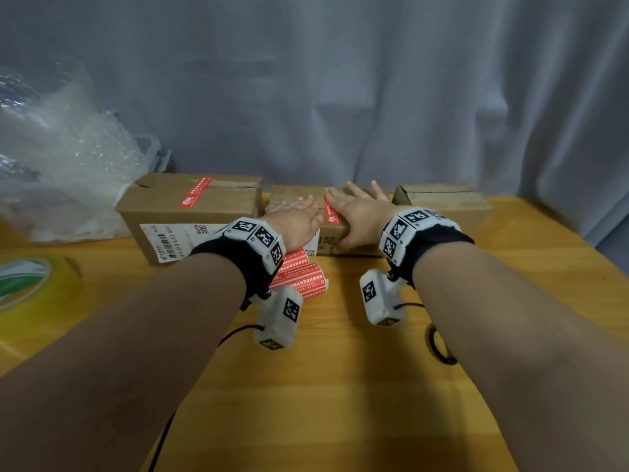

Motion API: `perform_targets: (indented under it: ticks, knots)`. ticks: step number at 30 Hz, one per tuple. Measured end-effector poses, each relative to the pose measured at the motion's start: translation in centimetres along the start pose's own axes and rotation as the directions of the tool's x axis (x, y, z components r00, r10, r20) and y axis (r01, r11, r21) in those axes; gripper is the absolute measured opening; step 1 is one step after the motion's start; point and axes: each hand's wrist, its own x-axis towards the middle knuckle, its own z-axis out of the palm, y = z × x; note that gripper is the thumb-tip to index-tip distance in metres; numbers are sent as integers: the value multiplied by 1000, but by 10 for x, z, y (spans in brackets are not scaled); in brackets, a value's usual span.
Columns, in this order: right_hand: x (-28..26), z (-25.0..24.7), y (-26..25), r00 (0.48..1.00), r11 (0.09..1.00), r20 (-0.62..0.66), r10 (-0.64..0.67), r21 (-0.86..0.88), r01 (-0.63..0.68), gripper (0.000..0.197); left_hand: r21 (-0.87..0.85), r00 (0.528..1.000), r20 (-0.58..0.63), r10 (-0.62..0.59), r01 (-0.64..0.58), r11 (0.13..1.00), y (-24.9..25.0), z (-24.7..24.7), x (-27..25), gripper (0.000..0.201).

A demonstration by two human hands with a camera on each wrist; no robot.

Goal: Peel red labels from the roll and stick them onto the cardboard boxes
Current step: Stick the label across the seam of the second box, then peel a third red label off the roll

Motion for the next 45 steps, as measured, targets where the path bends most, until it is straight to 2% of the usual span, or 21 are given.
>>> perform_targets:
  ticks: [2,3,6,8,11,13,16,20,24,26,29,31,35,38,41,45]
  knots:
    - [3,0,0,1000,1000,3,18,2,-18,114,11,1000,2,3,-3,1000,0,-1,0,55]
    - [2,1,1,1000,1000,-16,3,5,-3,111,16,1000,8,2,-2,1000,1,-1,0,55]
    - [-11,7,-1,985,996,-153,-82,16,85,82,28,1000,28,-8,7,1000,2,-2,0,56]
    - [-25,14,-2,952,990,-284,-114,50,133,62,53,998,38,-40,38,998,6,-4,0,57]
    - [-43,19,-7,901,981,-420,-103,107,162,47,138,993,62,-101,92,986,14,-13,-4,57]
    - [-53,15,-10,887,982,-456,-68,125,139,45,145,999,-3,-37,37,989,16,-19,-11,53]
    - [-65,6,-13,877,984,-479,-11,150,94,44,-21,980,-180,81,-86,996,14,-26,-33,47]
    - [-79,2,-16,892,986,-450,50,167,29,38,-131,931,-359,64,-118,984,10,-35,-68,42]
    - [-95,-3,-32,860,953,-487,154,304,1,24,-183,890,-454,41,-138,973,-1,-33,-96,34]
    - [-99,-1,-43,879,895,-426,211,447,2,10,-185,896,-443,21,-114,976,-6,-25,-106,30]
    - [-102,10,-61,952,833,-206,226,547,-79,20,-203,932,-359,-53,-22,979,-16,-5,-116,30]
    - [-103,17,-70,964,828,-139,228,549,-116,26,-230,938,-323,-125,50,972,-24,10,-121,34]
    - [-103,23,-80,953,734,-126,277,667,-125,36,-327,949,-254,-188,98,940,-33,29,-125,42]
    - [-102,26,-84,957,611,-80,280,783,-113,38,-530,964,-169,-203,85,844,-32,37,-126,46]
    - [-99,29,-88,954,469,-78,288,881,-69,32,-657,969,-126,-210,77,750,-29,44,-126,34]
    - [-97,34,-92,933,252,-113,341,968,25,28,-741,955,-178,-235,27,671,-26,49,-126,20]
